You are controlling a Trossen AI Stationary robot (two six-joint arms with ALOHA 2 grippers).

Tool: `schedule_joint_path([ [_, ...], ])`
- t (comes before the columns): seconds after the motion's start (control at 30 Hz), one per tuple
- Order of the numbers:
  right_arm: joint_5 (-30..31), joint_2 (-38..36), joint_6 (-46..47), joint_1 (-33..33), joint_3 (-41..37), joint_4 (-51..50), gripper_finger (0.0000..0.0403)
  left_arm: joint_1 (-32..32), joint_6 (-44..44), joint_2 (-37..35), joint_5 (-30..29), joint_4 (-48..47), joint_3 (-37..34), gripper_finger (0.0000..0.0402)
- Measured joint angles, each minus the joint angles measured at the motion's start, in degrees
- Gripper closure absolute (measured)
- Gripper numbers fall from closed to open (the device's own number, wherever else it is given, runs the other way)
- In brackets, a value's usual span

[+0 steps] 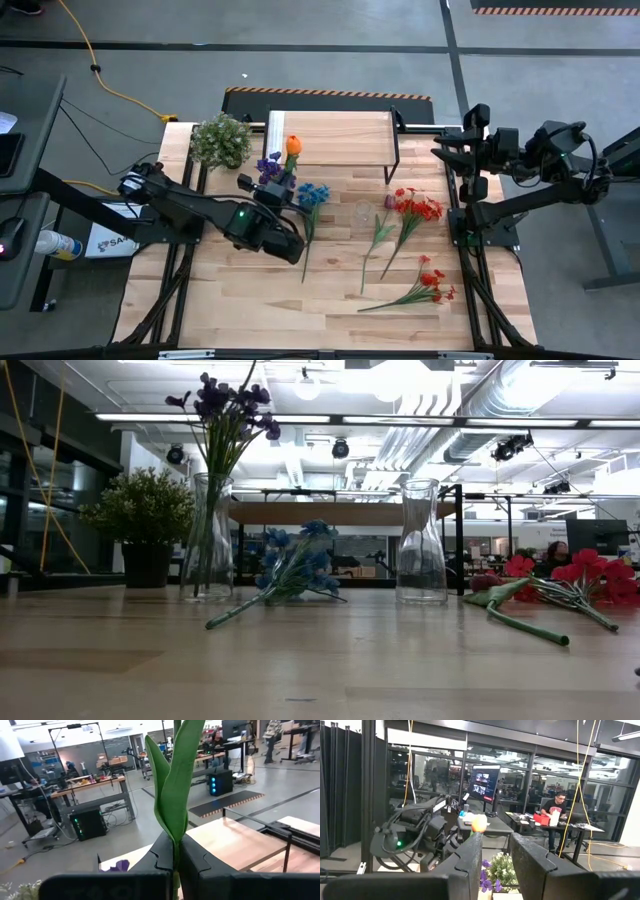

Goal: Pick and place flowers into a vace then onto a shelf
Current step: Put the orange tulip into the left transparent vase

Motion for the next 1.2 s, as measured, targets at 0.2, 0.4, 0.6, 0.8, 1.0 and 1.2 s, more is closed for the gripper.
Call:
schedule_joint_path([
  [0.2,0.0,0.0,0.0,0.0,0.0,0.0,0.0308,-0.2,-2.4,0.0,0.0,0.1,-1.4,0.0361],
  [0.4,0.0,0.0,-1.1,0.0,0.0,0.0,0.0308,-0.2,-2.8,0.0,0.0,2.1,-3.0,0.0361],
  [0.6,0.0,0.1,-1.1,0.0,0.0,0.0,0.0308,-0.2,-3.0,0.0,0.0,5.0,-5.8,0.0361],
  [0.8,0.0,0.7,-1.1,0.0,0.0,0.0,0.0308,-0.2,-2.9,0.0,0.0,7.6,-7.7,0.0361],
  [1.0,0.0,1.2,-1.1,0.0,0.0,0.0,0.0308,-0.2,-2.9,0.0,0.4,9.7,-9.0,0.0342],
  [1.2,0.0,1.7,-1.1,0.0,0.0,0.0,0.0308,-0.2,-2.7,0.0,2.4,9.6,-9.0,0.0343],
])
